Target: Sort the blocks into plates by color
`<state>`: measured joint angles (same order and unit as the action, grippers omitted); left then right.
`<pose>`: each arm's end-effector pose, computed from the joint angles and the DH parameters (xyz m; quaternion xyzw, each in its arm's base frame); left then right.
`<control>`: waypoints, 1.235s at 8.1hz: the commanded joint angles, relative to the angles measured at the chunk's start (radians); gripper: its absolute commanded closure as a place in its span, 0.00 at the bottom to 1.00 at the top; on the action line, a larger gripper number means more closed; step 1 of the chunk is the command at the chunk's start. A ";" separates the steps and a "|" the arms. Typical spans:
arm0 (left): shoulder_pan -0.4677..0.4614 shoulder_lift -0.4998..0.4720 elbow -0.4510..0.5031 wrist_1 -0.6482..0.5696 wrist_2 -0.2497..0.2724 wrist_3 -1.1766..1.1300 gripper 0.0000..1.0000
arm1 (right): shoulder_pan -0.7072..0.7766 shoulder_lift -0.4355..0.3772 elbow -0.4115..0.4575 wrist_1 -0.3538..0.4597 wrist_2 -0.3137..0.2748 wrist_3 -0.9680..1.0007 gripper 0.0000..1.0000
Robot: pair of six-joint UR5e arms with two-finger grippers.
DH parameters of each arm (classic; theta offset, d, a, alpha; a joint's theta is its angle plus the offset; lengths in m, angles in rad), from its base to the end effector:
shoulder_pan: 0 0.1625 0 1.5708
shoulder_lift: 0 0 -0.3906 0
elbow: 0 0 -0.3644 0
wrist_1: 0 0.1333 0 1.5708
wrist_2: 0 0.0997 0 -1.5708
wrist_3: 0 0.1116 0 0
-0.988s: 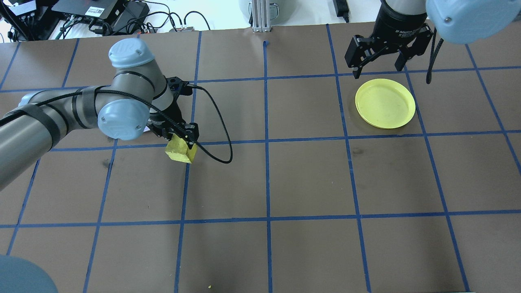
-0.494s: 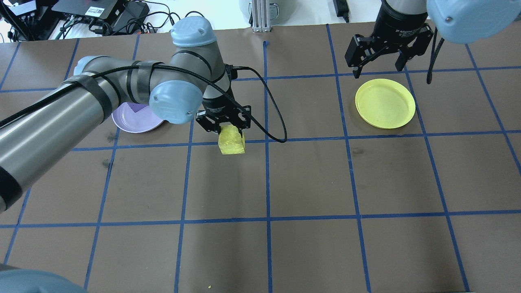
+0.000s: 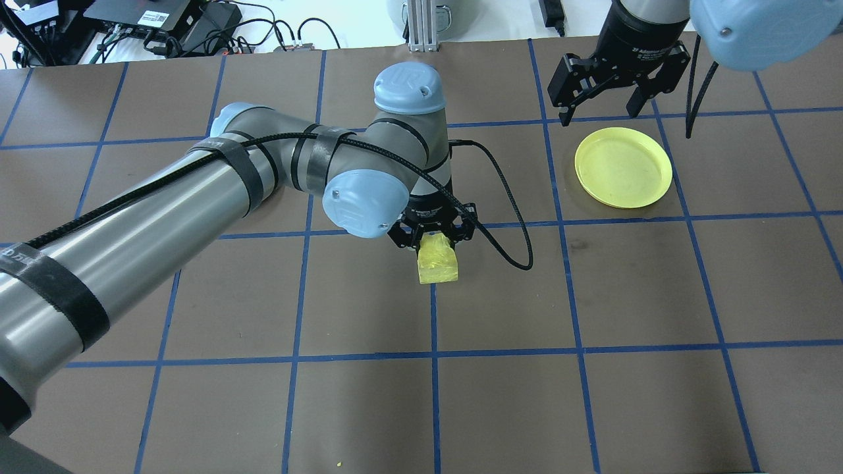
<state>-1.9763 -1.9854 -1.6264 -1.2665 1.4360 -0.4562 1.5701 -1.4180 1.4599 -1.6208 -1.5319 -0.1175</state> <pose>-0.3581 -0.4582 0.2294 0.0308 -0.9938 -0.1031 0.0265 0.1373 -0.5242 0.4226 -0.0584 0.9981 -0.0052 0.0192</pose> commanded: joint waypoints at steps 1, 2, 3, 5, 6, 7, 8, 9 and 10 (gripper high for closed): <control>-0.029 -0.047 -0.006 0.076 0.001 -0.041 1.00 | 0.001 0.001 0.000 -0.001 0.010 -0.013 0.00; -0.032 -0.082 -0.004 0.146 0.001 -0.050 0.95 | -0.001 0.002 0.000 -0.001 0.013 -0.014 0.00; -0.036 -0.102 -0.003 0.221 0.001 -0.062 0.83 | -0.001 0.002 0.000 -0.002 0.013 -0.017 0.00; -0.039 -0.085 -0.007 0.228 0.001 -0.053 0.00 | -0.004 0.002 0.000 -0.002 0.009 -0.019 0.00; -0.039 -0.084 -0.007 0.228 0.001 -0.044 0.00 | -0.004 0.002 0.000 -0.002 0.006 -0.019 0.00; -0.038 -0.082 -0.007 0.228 0.001 -0.044 0.00 | -0.004 0.002 0.000 -0.002 0.004 -0.019 0.00; -0.038 -0.070 -0.004 0.228 0.001 -0.044 0.00 | -0.004 0.002 0.000 -0.002 0.003 -0.018 0.00; -0.030 -0.056 0.005 0.216 0.003 -0.044 0.00 | -0.004 0.002 0.000 -0.002 0.003 -0.016 0.00; -0.021 -0.027 0.007 0.211 0.001 0.002 0.00 | -0.007 0.002 0.000 -0.001 -0.002 -0.021 0.00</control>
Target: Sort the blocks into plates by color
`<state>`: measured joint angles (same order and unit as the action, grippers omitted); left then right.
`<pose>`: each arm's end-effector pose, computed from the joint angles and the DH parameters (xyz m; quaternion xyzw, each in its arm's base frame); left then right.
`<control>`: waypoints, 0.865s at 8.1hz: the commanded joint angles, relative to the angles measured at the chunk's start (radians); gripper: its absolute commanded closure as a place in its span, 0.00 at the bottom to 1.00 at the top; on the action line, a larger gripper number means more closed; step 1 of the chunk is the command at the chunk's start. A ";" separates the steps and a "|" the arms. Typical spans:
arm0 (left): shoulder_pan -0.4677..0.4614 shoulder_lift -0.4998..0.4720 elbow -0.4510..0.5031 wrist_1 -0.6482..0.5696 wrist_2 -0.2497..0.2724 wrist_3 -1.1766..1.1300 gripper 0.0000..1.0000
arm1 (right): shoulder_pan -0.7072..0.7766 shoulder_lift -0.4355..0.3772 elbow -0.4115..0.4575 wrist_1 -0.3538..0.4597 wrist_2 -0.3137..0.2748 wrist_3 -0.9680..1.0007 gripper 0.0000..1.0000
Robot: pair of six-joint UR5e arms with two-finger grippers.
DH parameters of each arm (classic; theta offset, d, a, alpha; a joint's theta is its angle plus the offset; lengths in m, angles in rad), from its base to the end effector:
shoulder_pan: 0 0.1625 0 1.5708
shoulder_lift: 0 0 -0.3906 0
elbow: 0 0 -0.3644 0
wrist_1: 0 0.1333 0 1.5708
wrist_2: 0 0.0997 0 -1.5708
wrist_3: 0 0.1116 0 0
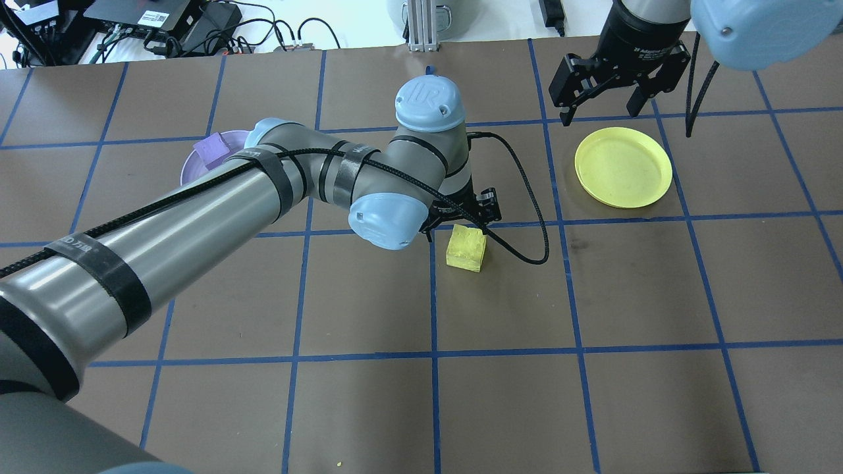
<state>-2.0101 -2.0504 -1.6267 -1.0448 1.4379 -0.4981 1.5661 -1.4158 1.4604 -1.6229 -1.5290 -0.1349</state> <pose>-0.3859 -0.4730 0.2115 0.0296 -0.9973 -0.0342 0.0571 0.1355 -0.5255 0.4214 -0.0651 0.9977 -0.0052 0.0206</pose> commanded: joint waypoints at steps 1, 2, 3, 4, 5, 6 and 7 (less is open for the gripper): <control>0.061 0.085 0.008 -0.090 0.002 0.147 0.00 | -0.003 0.000 0.000 0.000 -0.005 -0.002 0.00; 0.176 0.137 0.008 -0.203 0.002 0.212 0.00 | -0.003 0.001 0.000 0.009 -0.005 0.003 0.00; 0.294 0.188 0.011 -0.274 0.006 0.312 0.00 | -0.008 0.008 0.001 0.012 -0.006 0.000 0.00; 0.374 0.247 0.010 -0.284 0.060 0.414 0.00 | -0.008 0.015 0.002 0.024 0.004 0.017 0.00; 0.416 0.298 0.010 -0.299 0.188 0.446 0.00 | -0.006 0.015 0.008 0.026 0.012 0.062 0.00; 0.433 0.352 0.016 -0.343 0.217 0.448 0.00 | -0.006 0.015 0.020 0.075 -0.002 0.304 0.00; 0.473 0.415 0.043 -0.416 0.214 0.446 0.00 | 0.006 0.014 0.035 0.083 0.015 0.440 0.00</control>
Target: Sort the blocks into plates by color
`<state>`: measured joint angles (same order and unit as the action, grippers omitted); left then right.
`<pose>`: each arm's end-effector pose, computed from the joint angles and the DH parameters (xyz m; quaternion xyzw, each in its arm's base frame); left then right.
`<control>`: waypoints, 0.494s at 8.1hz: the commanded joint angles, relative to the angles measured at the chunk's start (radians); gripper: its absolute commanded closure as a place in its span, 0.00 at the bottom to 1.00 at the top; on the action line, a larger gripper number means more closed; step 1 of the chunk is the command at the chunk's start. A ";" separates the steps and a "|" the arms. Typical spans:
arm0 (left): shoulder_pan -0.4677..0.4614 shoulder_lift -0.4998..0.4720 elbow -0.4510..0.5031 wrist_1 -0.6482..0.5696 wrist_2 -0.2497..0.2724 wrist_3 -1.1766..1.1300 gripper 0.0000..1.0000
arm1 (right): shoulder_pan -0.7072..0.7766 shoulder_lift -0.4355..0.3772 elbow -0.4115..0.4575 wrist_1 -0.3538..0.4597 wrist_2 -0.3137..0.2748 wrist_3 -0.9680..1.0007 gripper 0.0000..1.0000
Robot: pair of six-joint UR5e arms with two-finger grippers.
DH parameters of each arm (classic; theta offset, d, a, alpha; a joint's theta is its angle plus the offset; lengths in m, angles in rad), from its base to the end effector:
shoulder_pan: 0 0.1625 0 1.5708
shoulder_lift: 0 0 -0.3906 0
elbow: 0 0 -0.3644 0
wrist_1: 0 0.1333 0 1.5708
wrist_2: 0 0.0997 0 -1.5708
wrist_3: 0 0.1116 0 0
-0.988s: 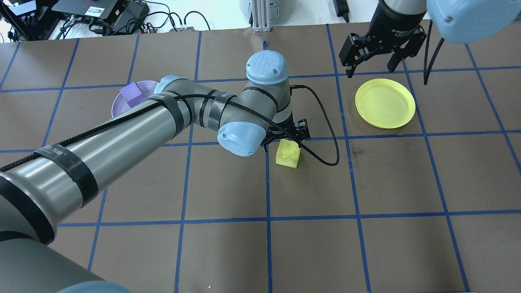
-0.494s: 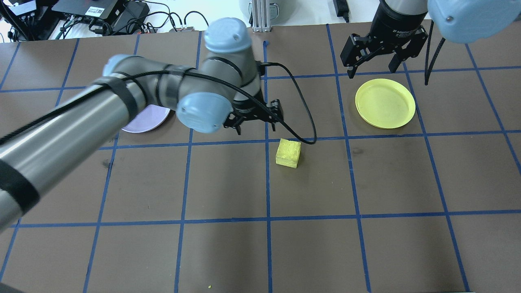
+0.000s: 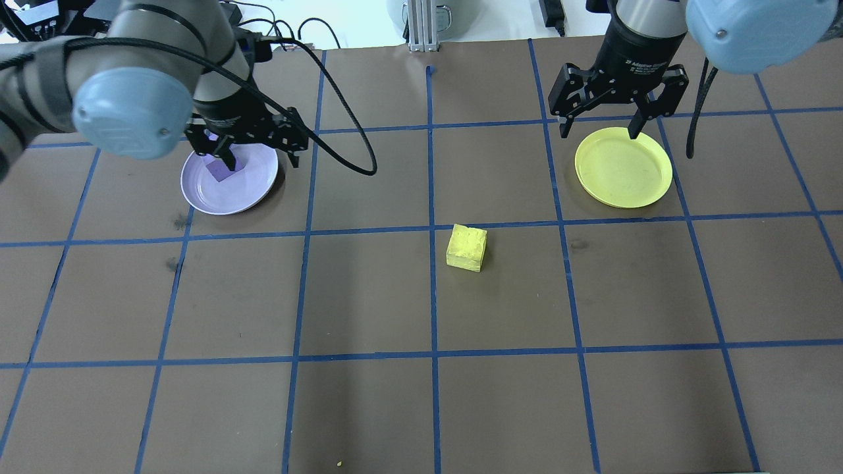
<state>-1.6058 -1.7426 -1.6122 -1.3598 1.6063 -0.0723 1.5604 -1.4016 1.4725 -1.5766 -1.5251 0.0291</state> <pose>-0.1475 -0.5175 0.3585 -0.0186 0.9997 0.0002 0.0178 0.1330 -0.5229 0.4040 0.0205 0.9990 0.0327 0.0225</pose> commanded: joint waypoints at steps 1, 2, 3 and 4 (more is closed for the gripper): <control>0.142 0.110 0.093 -0.158 0.026 0.022 0.00 | 0.030 0.003 0.038 0.035 0.011 0.287 0.00; 0.164 0.094 0.163 -0.209 -0.026 0.022 0.00 | 0.050 0.009 0.066 0.014 0.010 0.299 0.00; 0.156 0.062 0.205 -0.209 -0.048 0.022 0.00 | 0.081 0.030 0.098 -0.034 0.011 0.327 0.00; 0.147 0.061 0.213 -0.209 -0.049 0.020 0.00 | 0.123 0.058 0.120 -0.110 0.010 0.412 0.00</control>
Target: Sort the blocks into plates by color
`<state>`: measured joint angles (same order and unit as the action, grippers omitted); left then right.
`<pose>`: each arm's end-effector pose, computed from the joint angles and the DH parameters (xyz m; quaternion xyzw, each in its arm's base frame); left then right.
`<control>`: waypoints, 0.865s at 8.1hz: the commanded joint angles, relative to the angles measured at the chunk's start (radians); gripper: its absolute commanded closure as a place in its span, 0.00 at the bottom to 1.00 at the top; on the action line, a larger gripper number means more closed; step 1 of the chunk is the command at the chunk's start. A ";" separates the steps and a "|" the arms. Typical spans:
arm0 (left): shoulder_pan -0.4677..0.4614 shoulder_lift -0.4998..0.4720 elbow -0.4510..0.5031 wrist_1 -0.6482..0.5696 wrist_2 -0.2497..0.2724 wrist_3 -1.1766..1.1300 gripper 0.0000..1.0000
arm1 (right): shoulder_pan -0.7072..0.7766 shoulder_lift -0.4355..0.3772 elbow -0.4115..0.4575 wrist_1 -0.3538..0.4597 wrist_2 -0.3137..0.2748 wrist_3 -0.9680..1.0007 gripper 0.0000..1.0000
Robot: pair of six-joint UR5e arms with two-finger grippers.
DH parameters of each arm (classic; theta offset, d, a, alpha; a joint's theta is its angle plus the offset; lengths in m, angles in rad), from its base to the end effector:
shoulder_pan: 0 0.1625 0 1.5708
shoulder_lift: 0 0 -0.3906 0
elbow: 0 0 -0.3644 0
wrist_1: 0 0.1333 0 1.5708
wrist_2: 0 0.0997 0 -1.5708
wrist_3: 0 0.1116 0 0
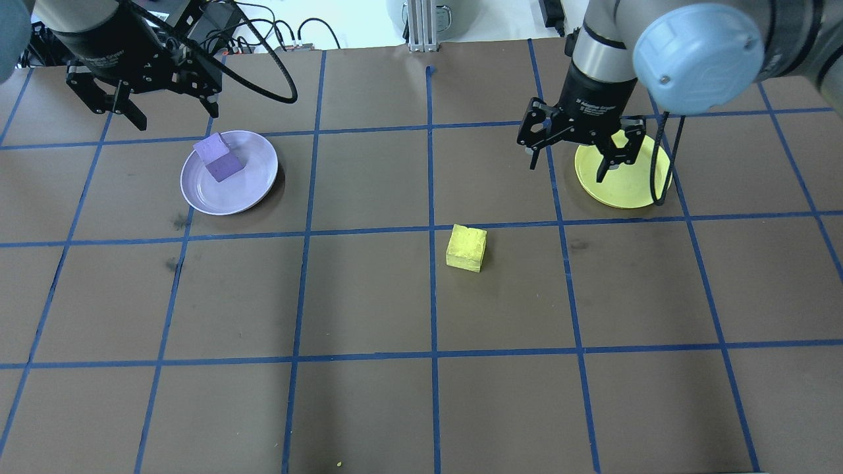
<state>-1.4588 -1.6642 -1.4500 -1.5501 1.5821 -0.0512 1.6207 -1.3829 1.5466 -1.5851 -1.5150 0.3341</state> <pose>-0.0747 -0.5172 0.4547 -0.0816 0.9964 -0.0239 0.0064 0.1650 -0.5069 0.3618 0.1432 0.9865 0.0785 0.0131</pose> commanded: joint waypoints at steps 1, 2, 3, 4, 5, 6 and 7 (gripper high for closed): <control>-0.014 -0.015 0.052 -0.019 -0.024 -0.001 0.00 | 0.127 0.079 0.049 -0.163 -0.007 0.143 0.00; -0.027 0.006 0.059 -0.022 -0.022 -0.001 0.00 | 0.165 0.119 0.050 -0.224 -0.013 0.143 0.00; -0.032 0.009 0.057 -0.024 -0.020 -0.001 0.00 | 0.177 0.160 0.050 -0.245 -0.011 0.141 0.00; -0.038 0.009 0.057 -0.024 -0.017 0.001 0.00 | 0.182 0.197 0.050 -0.246 -0.008 0.137 0.00; -0.040 0.009 0.057 -0.024 -0.017 0.001 0.00 | 0.182 0.223 0.052 -0.246 -0.002 0.126 0.00; -0.040 0.015 0.057 -0.024 -0.016 0.001 0.00 | 0.182 0.244 0.053 -0.245 0.001 0.128 0.00; -0.040 0.029 0.056 -0.024 -0.014 0.001 0.00 | 0.185 0.252 0.059 -0.243 0.002 0.131 0.00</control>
<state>-1.4974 -1.6520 -1.3930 -1.5738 1.5651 -0.0508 1.8010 -1.1610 1.5990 -1.8288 -1.5173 0.4636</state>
